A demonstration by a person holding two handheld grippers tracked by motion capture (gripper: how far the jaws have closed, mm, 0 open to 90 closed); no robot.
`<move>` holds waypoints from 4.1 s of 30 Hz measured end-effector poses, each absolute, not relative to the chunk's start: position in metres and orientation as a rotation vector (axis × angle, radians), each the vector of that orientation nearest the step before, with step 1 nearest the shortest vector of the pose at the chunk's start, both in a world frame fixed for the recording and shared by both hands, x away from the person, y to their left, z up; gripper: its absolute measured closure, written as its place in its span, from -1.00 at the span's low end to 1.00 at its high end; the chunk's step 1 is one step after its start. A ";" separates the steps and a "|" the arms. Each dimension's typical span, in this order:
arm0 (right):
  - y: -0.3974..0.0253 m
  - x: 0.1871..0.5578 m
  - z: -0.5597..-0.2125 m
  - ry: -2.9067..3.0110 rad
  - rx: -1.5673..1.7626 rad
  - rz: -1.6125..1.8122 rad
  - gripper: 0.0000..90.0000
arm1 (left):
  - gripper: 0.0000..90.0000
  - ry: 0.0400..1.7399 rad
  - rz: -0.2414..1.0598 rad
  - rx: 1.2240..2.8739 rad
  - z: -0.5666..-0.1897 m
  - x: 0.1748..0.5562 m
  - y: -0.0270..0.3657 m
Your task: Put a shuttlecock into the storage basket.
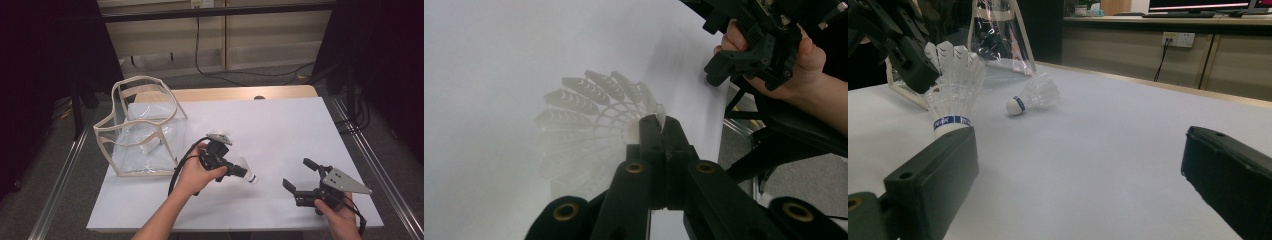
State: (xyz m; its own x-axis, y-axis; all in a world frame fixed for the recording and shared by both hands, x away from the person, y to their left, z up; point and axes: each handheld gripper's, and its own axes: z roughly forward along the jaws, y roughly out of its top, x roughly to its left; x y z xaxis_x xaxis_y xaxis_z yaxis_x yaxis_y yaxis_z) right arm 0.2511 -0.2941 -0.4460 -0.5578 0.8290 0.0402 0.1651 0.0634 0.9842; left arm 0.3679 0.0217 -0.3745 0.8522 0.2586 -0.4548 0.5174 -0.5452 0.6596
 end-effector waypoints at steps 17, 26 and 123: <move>-0.294 0.251 -0.446 1.786 0.993 1.535 -0.97 | 1.00 0.603 -0.364 2.153 -0.352 0.374 0.035; -0.294 0.251 -0.446 1.784 0.992 1.537 -0.97 | 1.00 0.630 -0.343 2.140 -0.341 0.377 0.040; -0.293 0.250 -0.445 1.785 0.995 1.547 -0.97 | 1.00 0.804 -0.212 2.066 -0.268 0.409 0.090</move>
